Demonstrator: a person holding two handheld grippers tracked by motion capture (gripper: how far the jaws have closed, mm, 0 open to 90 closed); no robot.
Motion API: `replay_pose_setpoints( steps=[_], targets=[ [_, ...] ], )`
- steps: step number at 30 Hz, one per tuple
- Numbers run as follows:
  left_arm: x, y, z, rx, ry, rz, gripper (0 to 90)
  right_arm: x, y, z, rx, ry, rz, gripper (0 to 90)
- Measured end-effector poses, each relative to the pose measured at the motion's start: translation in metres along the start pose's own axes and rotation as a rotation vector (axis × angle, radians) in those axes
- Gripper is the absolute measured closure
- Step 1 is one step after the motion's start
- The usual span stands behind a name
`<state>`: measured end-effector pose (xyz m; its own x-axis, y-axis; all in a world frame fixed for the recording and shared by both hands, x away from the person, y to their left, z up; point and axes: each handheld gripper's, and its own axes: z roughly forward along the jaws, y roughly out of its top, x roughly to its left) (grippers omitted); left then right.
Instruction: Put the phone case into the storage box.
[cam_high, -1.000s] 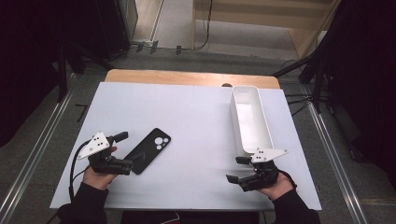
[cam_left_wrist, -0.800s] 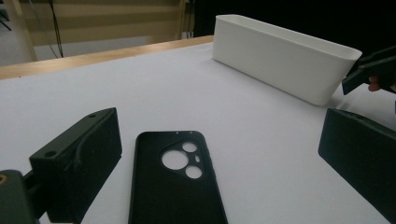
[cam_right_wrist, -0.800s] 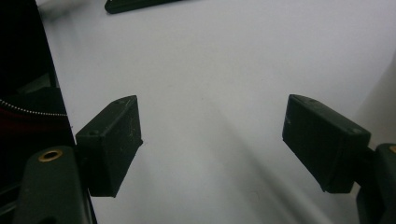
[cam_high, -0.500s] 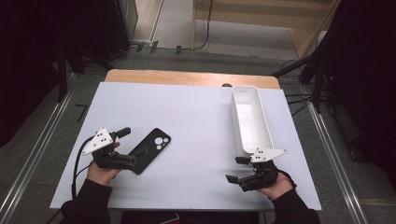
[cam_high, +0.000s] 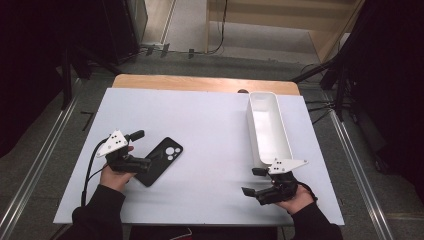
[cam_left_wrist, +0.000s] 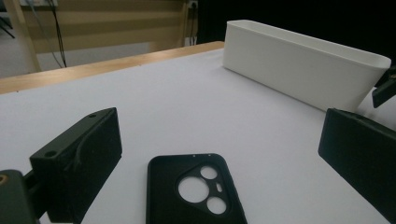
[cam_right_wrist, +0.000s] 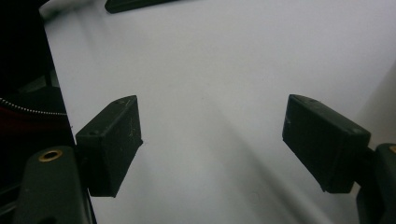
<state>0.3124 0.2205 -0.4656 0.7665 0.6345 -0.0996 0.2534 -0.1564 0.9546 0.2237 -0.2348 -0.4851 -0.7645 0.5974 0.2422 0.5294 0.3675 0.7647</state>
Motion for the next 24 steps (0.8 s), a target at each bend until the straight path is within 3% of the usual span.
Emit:
replay_pose_setpoints(
  steps=[9,24],
  targets=[
    [0.009,0.004,0.012,-0.005,0.004,-0.017,0.0,0.000,0.000,0.000,0.001,0.001,-0.003,18.2],
    [0.007,-0.003,0.018,0.086,0.003,0.017,0.0,0.000,0.000,0.000,0.003,0.001,-0.009,18.2]
  ],
)
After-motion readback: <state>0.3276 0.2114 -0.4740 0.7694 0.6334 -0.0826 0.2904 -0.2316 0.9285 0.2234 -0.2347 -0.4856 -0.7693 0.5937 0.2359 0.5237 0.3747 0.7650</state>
